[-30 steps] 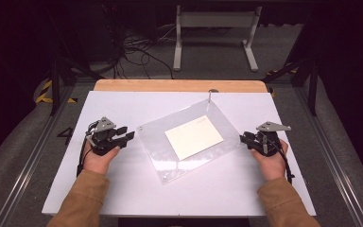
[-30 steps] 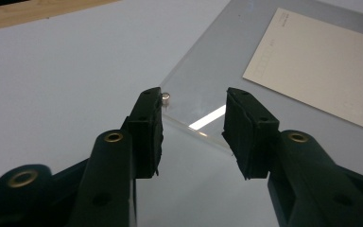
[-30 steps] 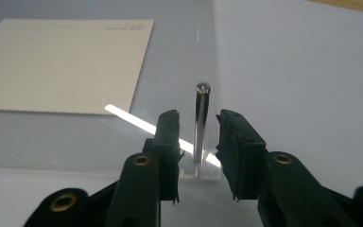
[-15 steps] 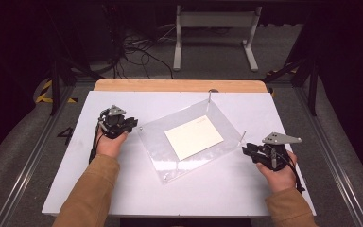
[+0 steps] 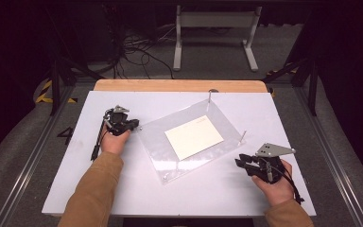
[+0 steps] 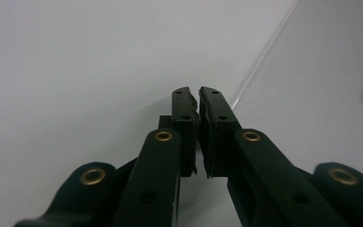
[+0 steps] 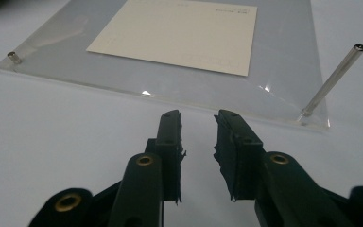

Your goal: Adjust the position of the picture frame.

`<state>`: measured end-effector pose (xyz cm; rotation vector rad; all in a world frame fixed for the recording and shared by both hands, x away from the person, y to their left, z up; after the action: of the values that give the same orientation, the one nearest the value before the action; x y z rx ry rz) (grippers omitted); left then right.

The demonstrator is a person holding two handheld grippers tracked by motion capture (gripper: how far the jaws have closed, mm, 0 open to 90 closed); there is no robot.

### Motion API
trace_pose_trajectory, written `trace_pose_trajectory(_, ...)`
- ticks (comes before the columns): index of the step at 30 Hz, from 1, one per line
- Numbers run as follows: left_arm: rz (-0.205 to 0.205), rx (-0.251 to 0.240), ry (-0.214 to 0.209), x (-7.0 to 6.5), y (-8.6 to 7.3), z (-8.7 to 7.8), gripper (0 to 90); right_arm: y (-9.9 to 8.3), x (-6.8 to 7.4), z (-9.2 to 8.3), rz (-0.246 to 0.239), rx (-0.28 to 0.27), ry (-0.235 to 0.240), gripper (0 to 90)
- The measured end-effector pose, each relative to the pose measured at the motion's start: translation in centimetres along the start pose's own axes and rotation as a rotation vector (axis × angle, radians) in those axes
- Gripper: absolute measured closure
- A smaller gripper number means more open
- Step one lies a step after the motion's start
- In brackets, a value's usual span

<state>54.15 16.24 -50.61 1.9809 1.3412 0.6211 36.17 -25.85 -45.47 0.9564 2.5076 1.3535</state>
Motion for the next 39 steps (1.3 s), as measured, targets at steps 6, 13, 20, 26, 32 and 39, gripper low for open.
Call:
trace_pose_trajectory(6,0.003,0.025,-0.039,-0.2,-0.3,-0.2,90.0,-0.2,-0.2,-0.1,0.011,-0.001,-0.001,70.1)
trace_pose_trajectory(13,0.133,0.075,-0.109,-2.1,-1.1,-1.8,90.0,-0.4,-0.9,-1.0,0.047,-0.019,-0.007,70.0)
trace_pose_trajectory(20,0.320,0.115,-0.176,-5.8,-2.5,-4.0,90.0,-1.2,-2.4,-2.6,0.100,-0.034,-0.053,69.8)
trace_pose_trajectory(26,0.430,0.120,-0.233,-8.8,-3.5,-5.3,90.0,-1.9,-4.0,-3.8,0.151,-0.046,-0.107,69.0)
trace_pose_trajectory(32,0.421,0.112,-0.275,-9.8,-4.2,-6.0,90.0,-3.4,-4.8,-2.7,0.207,0.013,-0.097,72.1)
trace_pose_trajectory(39,0.330,0.055,-0.232,-8.7,-3.6,-6.6,85.3,-2.9,-6.7,-1.5,0.237,0.081,-0.152,89.5)
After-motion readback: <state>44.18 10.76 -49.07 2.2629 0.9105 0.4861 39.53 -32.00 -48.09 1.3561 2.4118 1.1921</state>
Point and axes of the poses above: each handheld gripper's, and its own axes: z roughly forward along the jaws, y roughly out of its top, x roughly to its left, the point moved 6 cm from there along z, roughly forward along the jaws, and after that the axes turned 15 degrees about y, right-handed, at the moved point
